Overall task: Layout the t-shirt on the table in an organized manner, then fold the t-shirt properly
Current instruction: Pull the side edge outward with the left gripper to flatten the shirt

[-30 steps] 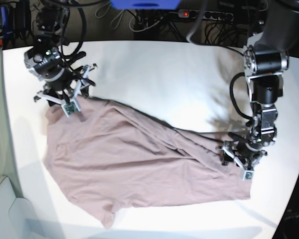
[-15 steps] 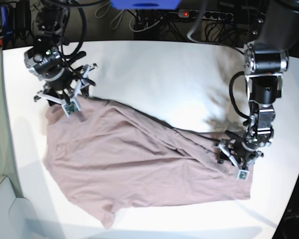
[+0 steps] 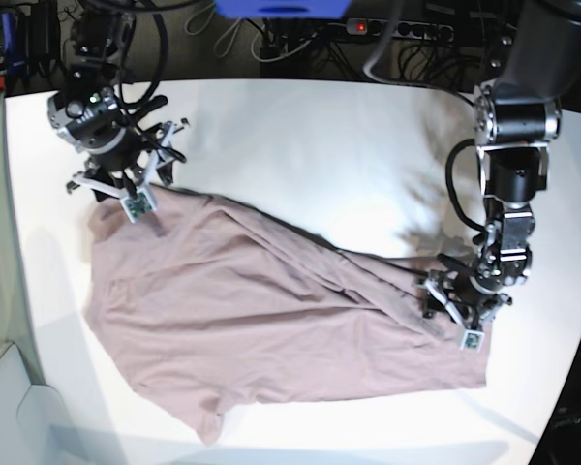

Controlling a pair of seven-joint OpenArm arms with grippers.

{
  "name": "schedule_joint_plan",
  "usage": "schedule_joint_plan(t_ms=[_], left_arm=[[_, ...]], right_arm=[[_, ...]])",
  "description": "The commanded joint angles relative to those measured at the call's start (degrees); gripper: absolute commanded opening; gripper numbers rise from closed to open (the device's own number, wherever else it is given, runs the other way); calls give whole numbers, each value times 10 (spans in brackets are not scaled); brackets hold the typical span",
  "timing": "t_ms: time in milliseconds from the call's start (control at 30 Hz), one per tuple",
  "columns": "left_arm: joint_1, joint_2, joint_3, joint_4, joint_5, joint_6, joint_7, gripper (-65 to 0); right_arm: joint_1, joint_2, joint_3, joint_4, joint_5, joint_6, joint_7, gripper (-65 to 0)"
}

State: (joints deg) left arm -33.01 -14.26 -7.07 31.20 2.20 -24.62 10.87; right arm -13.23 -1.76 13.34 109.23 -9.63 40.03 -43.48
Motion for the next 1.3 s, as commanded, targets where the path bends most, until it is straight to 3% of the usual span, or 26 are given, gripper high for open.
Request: schedule_joint_plan(t_ms=[0,67,200,400,733,900,1033,1267], left_arm=[[-19,-5,-4,15,-10,1,-10,-326],[-17,-5,-20,26,-23,1,-1,-326],[1,-5,-108,65,-97,1,78,-325],[7,1,-143,37,-147,1,88,-324],[7,27,-142,49,-136,1,92,-325],[37,24,-127,52,-45,-3,79,-325],[68,-10,-132,49,-14,-4,19,-325],[93,-60,-131,48,-14,-5,7,-325]], right_arm=[[4,1,1,10,8,0,11,-322],[5,1,1,10,8,0,11,-322],[6,1,1,10,8,0,11,-322],[8,0,-1,10,8,0,11,-322],[4,0,1,10,8,0,11,-322],[4,10,2,9,8,0,11,-322],[4,14,2,2,8,0,11,-322],[4,36,2,-40,8,0,12,-322]])
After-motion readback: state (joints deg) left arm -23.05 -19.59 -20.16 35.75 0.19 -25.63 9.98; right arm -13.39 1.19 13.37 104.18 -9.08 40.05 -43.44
